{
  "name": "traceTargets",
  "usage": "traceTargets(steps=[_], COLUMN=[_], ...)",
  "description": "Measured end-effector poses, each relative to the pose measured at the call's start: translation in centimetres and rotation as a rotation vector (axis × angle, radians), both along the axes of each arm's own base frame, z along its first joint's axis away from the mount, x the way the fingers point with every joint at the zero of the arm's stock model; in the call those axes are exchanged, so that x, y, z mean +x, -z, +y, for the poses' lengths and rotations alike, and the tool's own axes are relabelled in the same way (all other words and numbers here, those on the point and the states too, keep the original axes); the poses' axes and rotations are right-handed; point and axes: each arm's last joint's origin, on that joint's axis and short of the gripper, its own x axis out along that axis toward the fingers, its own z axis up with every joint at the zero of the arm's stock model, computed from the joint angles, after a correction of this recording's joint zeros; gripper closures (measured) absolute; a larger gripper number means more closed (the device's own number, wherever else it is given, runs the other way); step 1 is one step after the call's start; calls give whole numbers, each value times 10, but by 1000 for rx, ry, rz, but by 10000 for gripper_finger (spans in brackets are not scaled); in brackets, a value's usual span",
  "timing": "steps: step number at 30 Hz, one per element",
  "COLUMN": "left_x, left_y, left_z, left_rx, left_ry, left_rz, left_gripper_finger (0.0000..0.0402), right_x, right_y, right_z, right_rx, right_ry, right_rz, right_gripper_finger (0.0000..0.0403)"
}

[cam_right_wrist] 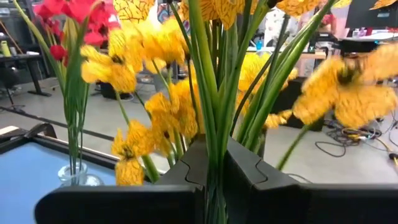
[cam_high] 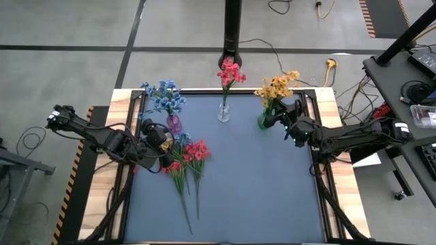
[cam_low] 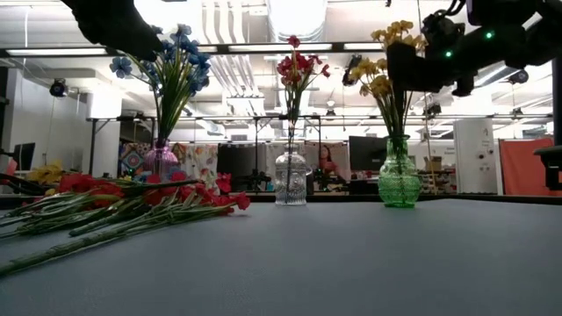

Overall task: Sort flowers into vase by color
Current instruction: Put the right yellow flower into the green vase

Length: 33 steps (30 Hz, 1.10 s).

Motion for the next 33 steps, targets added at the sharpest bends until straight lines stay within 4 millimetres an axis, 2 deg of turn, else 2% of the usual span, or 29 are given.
traceTargets(steps=[25, 33], left_x=[0, 0], left_y=[0, 0], left_z=[0, 0], left_rx=[-1, -2], left_ry=[0, -1], left_rz=[-3, -3], left_gripper_finger=[116, 116], right_x=[0, 0], right_y=[2, 3], right_z=[0, 0], right_rx=[6, 8], right_ry=[-1, -1], right_rz=[-4, 10], right_gripper_finger=[380, 348])
